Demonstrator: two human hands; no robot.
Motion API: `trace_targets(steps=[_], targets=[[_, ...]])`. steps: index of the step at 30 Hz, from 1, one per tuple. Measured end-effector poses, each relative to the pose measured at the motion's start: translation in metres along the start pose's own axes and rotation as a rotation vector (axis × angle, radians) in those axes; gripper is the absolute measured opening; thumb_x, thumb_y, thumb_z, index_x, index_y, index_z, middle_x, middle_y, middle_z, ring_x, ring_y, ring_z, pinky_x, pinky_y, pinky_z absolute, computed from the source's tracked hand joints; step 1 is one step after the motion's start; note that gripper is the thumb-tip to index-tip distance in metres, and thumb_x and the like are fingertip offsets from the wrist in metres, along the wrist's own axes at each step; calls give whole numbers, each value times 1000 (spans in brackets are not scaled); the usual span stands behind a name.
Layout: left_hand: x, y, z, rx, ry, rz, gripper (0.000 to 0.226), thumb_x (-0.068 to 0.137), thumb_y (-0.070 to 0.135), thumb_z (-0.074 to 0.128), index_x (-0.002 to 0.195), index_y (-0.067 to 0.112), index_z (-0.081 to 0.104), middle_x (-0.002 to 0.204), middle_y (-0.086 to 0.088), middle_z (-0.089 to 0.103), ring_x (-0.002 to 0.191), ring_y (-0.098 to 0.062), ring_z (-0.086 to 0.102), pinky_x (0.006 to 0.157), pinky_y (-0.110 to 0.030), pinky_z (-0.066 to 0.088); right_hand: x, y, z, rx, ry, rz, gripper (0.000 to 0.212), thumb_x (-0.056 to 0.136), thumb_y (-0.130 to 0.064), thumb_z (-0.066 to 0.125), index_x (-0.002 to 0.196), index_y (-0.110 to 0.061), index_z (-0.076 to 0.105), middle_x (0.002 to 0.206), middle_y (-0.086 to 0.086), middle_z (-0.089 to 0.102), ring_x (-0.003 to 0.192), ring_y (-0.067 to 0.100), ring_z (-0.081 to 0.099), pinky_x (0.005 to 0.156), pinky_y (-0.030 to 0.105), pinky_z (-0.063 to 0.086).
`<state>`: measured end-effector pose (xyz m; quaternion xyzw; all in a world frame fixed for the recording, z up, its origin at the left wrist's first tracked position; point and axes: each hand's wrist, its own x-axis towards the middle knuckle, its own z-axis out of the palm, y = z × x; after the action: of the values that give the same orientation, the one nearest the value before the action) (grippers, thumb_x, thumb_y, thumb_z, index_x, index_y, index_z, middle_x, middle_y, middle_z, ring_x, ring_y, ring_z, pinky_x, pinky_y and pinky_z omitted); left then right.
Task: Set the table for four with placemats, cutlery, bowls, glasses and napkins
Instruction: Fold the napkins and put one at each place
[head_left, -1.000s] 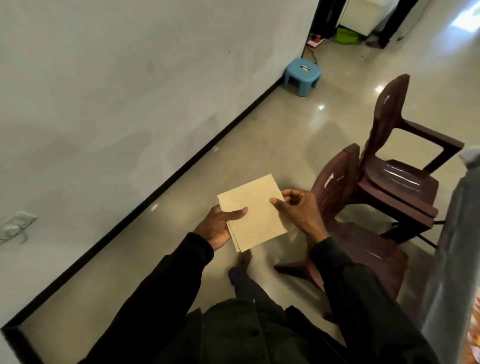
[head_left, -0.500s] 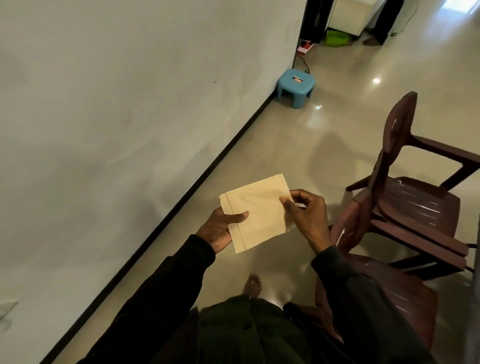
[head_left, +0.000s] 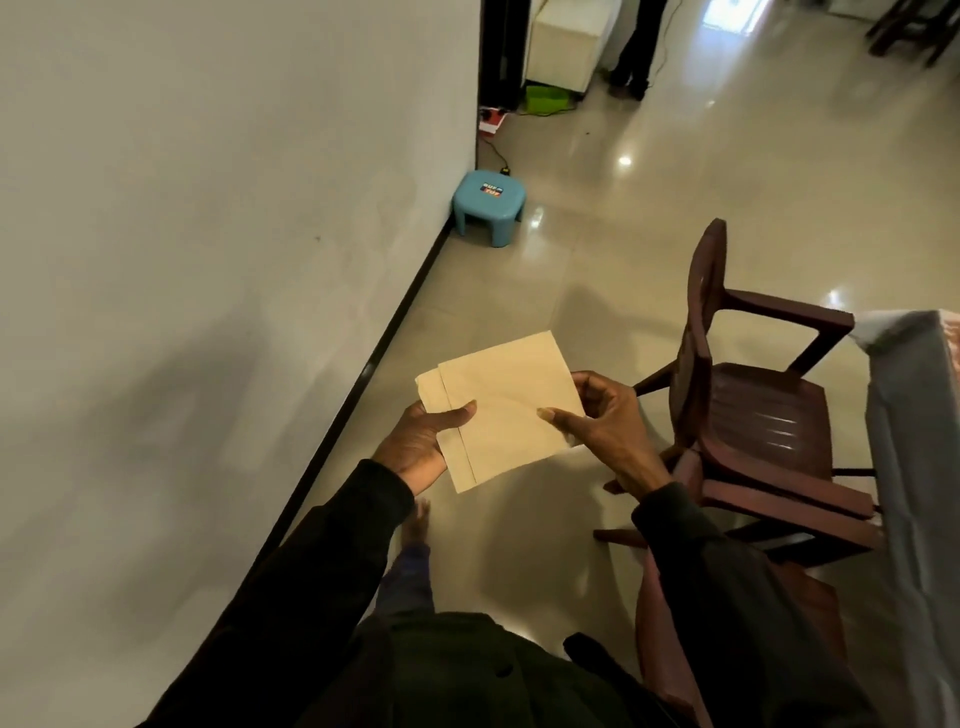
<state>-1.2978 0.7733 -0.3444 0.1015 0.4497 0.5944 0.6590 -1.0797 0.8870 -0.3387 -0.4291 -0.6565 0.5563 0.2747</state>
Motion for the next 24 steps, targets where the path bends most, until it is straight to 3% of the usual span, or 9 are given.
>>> trace_targets(steps=[6, 9, 13, 16, 19, 21, 24], targets=[[84, 72, -2, 31, -80, -85, 39, 93, -6, 61, 125, 15, 64, 126, -12, 71, 115, -27, 69, 95, -46, 55, 79, -16, 10, -107, 107, -58, 39, 84, -18, 82, 121, -16, 71, 119, -6, 73, 111, 13, 68, 90, 40, 60], [118, 106, -2, 49, -127, -144, 38, 92, -5, 61, 124, 15, 64, 125, -12, 72, 119, -31, 66, 99, -49, 53, 111, -33, 18, -93, 151, -72, 46, 84, -17, 81, 128, -16, 68, 123, -6, 71, 114, 11, 66, 93, 34, 59], [159, 146, -3, 44, -171, -211, 32, 96, 0, 59, 124, 14, 63, 121, -13, 73, 118, -31, 66, 98, -49, 53, 146, -50, 31, -112, 227, -127, 37, 90, -12, 76, 126, -12, 69, 126, -3, 69, 115, 13, 65, 95, 35, 58], [187, 165, -3, -14, -172, -270, 23, 98, 3, 57, 117, 14, 64, 107, -11, 76, 107, -30, 69, 97, -50, 52, 162, -57, 38, -128, 238, -135, 40, 90, -26, 73, 126, -10, 69, 128, 0, 68, 116, 14, 65, 94, 34, 58], [216, 179, 0, -25, -156, -315, 21, 97, 6, 59, 116, 14, 62, 103, -13, 74, 108, -32, 64, 97, -51, 51, 181, -61, 42, -227, 247, -182, 43, 88, -40, 67, 125, -19, 69, 126, -3, 69, 115, 11, 66, 92, 30, 58], [237, 185, 2, 4, -157, -322, 25, 96, 7, 59, 120, 14, 62, 109, -14, 72, 110, -33, 63, 95, -51, 52, 198, -62, 40, -253, 250, -215, 33, 90, -35, 68, 123, -27, 69, 125, -11, 68, 115, 8, 65, 92, 24, 56], [271, 190, 10, 45, -186, -340, 30, 96, 4, 61, 124, 12, 63, 114, -15, 74, 112, -34, 66, 95, -50, 53, 226, -58, 25, -307, 282, -233, 35, 90, -9, 75, 123, -21, 70, 126, -12, 68, 117, 7, 64, 93, 20, 54]])
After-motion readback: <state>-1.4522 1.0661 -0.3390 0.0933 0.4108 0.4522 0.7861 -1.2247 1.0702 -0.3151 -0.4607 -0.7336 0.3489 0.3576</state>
